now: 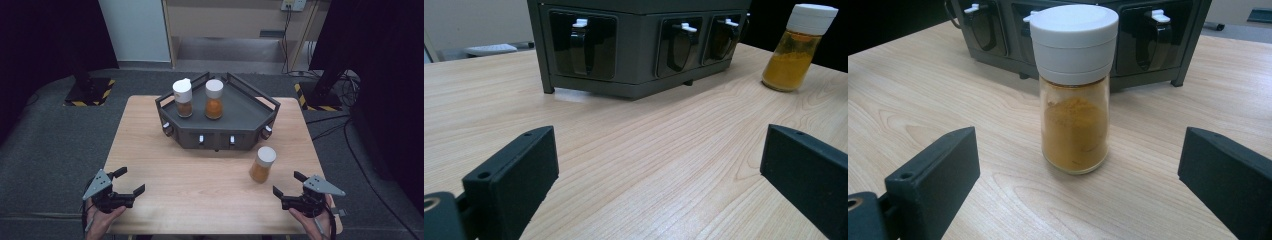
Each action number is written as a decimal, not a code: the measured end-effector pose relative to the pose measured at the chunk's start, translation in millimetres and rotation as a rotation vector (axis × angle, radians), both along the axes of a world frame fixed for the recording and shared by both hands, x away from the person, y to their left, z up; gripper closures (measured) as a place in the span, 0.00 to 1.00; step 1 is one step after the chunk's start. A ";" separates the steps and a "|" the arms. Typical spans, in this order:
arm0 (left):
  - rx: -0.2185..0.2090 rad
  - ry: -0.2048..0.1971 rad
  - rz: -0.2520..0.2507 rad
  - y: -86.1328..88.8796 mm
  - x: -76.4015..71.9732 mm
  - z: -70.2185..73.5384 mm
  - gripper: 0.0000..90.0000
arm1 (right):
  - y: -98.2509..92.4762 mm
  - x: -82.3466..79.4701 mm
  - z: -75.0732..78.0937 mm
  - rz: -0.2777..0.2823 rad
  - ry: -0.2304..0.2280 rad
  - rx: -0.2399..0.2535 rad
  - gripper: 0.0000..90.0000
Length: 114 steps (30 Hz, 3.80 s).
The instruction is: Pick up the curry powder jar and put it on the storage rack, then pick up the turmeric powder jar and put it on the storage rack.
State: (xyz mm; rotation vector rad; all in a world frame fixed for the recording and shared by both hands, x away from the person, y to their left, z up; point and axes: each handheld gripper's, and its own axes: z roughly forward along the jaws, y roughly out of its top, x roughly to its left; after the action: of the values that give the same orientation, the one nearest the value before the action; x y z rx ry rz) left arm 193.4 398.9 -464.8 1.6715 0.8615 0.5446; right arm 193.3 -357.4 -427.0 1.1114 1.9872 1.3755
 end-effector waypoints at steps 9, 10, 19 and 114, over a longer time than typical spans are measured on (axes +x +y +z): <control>0.003 0.001 -0.001 -0.2 -0.4 0.7 0.01 | 0.2 0.1 0.4 0.001 0.001 -0.001 0.03; 0.003 0.001 -0.002 -0.4 -0.2 0.7 0.01 | 0.2 0.0 0.3 0.000 0.000 -0.001 0.03; 0.003 -0.001 -0.005 -0.7 0.3 0.6 0.01 | -0.5 -1.6 1.0 0.000 -0.004 0.000 0.03; 0.006 0.007 -0.001 -0.6 0.1 1.0 0.01 | 45.7 96.8 22.6 0.068 0.079 -0.047 0.37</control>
State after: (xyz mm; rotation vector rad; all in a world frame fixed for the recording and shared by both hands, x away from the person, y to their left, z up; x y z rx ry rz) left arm 193.5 398.3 -463.8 1.6804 0.8651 0.5412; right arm 290.1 -311.7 -404.4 1.1028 2.1201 1.3306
